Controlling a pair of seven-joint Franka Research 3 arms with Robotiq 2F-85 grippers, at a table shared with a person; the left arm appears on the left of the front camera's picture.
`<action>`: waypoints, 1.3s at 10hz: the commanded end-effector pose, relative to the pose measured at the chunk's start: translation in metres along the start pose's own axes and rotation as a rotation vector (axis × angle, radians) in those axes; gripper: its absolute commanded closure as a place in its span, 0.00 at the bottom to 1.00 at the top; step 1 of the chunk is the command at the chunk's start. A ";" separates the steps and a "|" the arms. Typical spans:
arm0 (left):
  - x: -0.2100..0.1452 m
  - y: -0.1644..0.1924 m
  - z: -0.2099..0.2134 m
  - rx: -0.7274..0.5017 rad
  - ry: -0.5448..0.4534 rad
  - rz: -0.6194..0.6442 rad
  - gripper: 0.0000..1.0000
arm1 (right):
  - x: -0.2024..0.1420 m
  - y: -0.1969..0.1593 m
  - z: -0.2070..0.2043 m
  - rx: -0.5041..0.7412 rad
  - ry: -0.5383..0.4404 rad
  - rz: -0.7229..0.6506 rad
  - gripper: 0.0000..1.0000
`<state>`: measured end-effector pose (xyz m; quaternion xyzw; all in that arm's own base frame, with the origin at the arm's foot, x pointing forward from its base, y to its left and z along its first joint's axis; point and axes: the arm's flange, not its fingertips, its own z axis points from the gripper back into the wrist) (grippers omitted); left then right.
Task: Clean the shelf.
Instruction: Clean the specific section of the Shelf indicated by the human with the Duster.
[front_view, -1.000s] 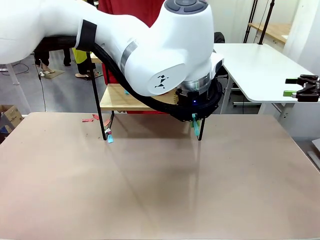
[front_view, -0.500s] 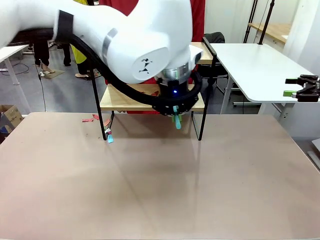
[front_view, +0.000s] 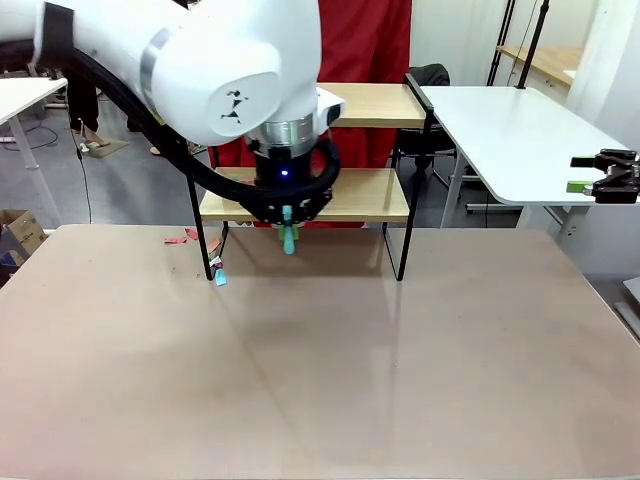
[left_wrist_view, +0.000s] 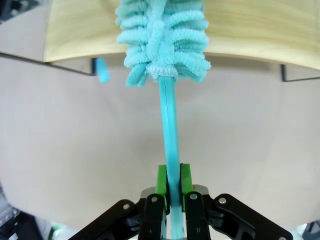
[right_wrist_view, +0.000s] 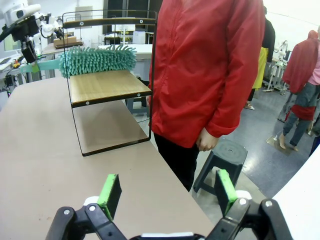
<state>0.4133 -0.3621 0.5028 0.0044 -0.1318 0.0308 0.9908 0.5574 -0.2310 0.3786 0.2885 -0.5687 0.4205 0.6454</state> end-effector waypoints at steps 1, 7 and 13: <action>0.003 0.030 0.005 0.090 -0.003 0.012 0.87 | 0.007 0.000 -0.001 -0.002 0.013 -0.011 0.00; -0.010 0.065 0.034 0.330 -0.180 0.163 0.87 | 0.007 0.000 -0.001 -0.002 0.013 -0.011 0.00; 0.004 0.059 0.009 0.310 -0.081 0.099 0.87 | 0.007 0.000 -0.001 -0.002 0.013 -0.011 0.00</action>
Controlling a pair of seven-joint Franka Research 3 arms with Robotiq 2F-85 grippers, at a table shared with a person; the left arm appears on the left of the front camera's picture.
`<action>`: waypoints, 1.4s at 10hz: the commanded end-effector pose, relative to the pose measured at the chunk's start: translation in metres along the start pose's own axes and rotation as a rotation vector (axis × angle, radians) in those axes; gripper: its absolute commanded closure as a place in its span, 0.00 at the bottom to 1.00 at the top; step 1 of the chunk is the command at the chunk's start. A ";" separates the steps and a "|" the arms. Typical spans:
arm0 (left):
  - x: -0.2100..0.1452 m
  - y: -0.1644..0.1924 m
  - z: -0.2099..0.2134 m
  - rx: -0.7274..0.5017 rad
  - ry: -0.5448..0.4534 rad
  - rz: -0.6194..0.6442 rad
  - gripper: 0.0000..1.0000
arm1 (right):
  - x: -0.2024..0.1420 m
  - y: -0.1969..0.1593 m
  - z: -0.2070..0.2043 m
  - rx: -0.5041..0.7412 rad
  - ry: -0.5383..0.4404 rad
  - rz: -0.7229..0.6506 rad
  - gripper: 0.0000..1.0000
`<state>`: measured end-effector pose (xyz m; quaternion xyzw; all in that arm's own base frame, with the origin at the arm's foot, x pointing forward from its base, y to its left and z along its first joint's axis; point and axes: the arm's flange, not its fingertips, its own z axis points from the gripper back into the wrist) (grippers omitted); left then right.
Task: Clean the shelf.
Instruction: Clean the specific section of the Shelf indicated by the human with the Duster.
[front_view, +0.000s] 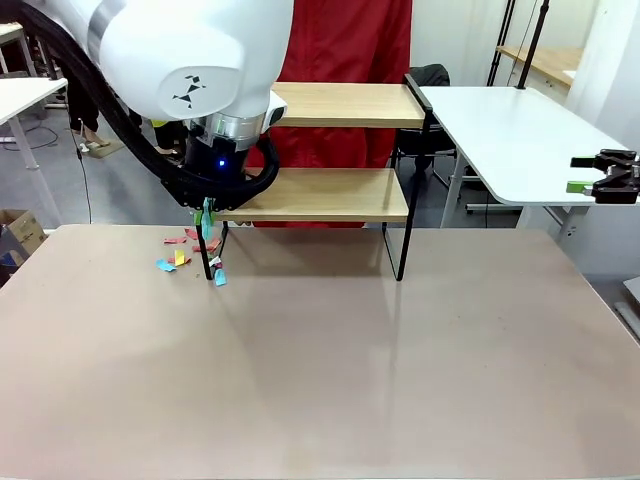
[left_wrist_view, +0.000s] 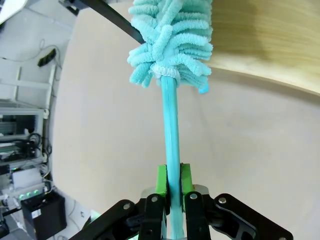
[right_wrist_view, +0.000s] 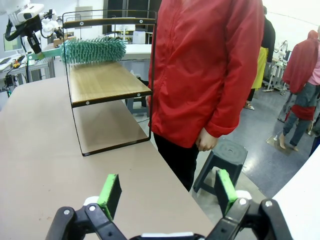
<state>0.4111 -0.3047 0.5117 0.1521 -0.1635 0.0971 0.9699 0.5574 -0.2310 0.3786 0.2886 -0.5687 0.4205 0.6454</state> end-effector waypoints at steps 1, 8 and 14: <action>-0.004 0.001 0.008 -0.083 -0.063 -0.047 0.87 | 0.007 0.000 -0.001 -0.002 0.013 -0.011 0.00; -0.013 0.063 0.015 -0.443 -0.194 -0.419 0.87 | 0.007 0.000 -0.001 -0.002 0.013 -0.011 0.00; 0.008 0.126 -0.003 -0.591 -0.177 -0.871 0.87 | 0.007 0.000 -0.001 -0.002 0.013 -0.011 0.00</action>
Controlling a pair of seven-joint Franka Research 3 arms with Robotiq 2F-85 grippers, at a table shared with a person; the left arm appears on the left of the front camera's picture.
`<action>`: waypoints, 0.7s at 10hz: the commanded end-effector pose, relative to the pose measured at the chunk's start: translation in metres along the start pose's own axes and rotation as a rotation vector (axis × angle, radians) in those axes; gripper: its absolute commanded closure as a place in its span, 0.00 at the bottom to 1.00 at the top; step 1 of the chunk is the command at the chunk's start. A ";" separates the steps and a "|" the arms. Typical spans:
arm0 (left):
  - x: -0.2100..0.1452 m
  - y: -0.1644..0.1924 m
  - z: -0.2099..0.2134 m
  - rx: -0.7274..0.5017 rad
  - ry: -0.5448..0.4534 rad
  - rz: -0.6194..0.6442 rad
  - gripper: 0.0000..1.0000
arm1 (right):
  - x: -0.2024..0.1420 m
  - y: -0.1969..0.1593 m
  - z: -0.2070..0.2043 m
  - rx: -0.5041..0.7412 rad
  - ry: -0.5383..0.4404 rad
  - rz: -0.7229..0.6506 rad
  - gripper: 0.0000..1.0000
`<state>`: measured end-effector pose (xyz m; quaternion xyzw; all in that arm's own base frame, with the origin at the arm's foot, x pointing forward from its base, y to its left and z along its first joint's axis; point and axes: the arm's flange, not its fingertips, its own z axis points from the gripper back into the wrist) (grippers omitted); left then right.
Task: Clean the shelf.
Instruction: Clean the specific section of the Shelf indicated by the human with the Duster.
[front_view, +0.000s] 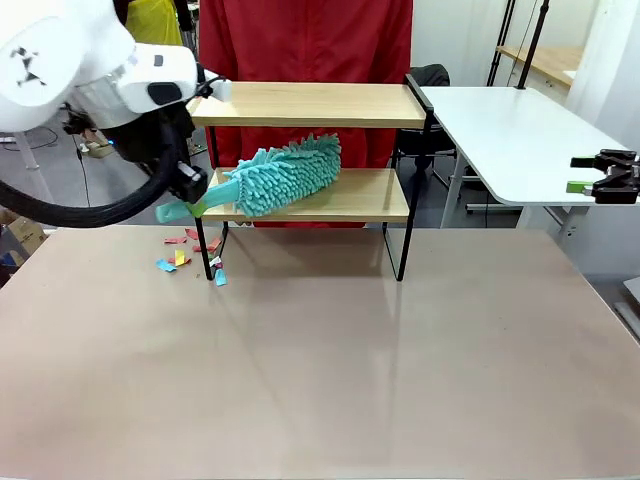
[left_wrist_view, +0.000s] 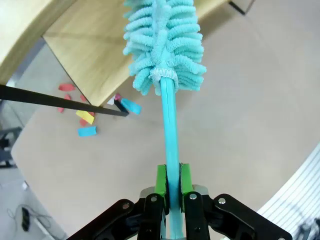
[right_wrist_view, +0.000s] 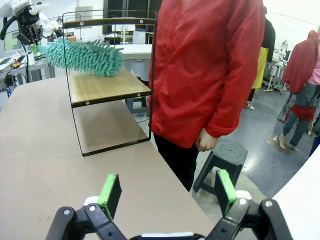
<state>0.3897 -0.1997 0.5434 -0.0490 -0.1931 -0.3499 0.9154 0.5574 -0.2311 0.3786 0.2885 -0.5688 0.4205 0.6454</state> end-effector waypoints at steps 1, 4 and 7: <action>-0.014 0.021 0.002 -0.111 -0.047 -0.172 0.87 | 0.007 0.000 -0.001 -0.002 0.013 -0.011 0.00; -0.017 0.051 -0.002 -0.249 -0.063 -0.266 0.87 | 0.007 0.000 -0.001 -0.002 0.013 -0.011 0.00; -0.019 0.059 0.012 -0.177 -0.043 -0.369 0.87 | 0.007 0.000 -0.001 -0.002 0.013 -0.011 0.00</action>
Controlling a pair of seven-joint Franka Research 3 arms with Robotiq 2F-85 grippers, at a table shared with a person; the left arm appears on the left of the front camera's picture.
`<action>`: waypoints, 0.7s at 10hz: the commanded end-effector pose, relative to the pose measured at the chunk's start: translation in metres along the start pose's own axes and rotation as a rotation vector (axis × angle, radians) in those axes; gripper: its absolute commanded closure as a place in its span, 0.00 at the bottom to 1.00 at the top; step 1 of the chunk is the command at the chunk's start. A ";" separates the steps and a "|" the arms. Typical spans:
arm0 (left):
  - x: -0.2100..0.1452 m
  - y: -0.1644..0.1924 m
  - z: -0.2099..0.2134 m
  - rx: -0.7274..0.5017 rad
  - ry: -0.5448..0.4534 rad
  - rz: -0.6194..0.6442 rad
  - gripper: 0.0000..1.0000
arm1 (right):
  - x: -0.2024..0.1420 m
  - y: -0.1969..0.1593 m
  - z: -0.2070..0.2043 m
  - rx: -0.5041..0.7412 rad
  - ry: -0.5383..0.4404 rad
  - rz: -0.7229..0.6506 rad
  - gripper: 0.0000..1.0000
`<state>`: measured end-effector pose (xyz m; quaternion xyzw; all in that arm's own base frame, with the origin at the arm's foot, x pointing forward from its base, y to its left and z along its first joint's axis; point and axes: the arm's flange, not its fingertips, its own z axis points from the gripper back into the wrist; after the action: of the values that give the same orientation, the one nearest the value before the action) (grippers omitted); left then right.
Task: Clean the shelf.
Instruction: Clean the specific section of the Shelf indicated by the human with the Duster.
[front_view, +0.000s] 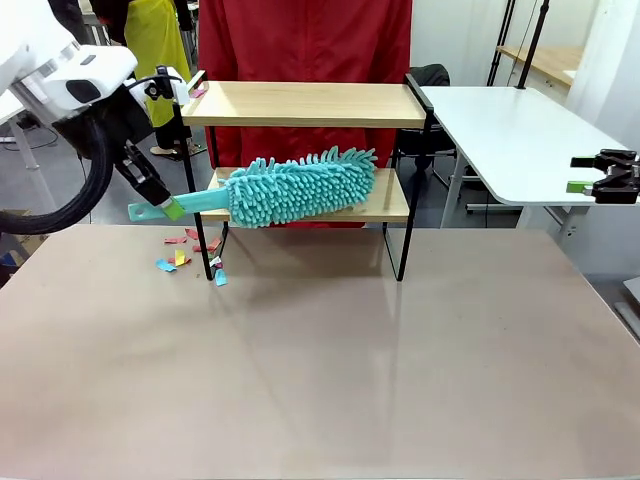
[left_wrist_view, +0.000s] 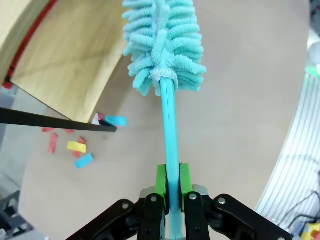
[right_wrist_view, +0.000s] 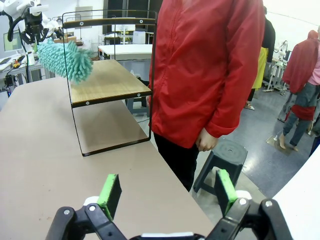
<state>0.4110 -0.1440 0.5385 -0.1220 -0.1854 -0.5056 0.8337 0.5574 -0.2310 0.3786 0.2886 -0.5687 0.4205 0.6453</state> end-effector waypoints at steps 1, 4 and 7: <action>0.001 0.006 0.021 0.049 0.082 -0.066 0.87 | 0.007 0.000 -0.001 -0.002 0.013 -0.011 0.00; -0.009 0.002 0.065 0.155 0.172 -0.161 0.87 | 0.007 0.000 -0.001 -0.002 0.013 -0.011 0.00; -0.015 -0.007 0.094 0.225 0.272 -0.306 0.87 | 0.007 0.000 -0.001 -0.002 0.013 -0.011 0.00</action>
<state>0.3842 -0.1014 0.6141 0.0455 -0.1480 -0.5869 0.7947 0.5573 -0.2311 0.3786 0.2885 -0.5688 0.4204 0.6454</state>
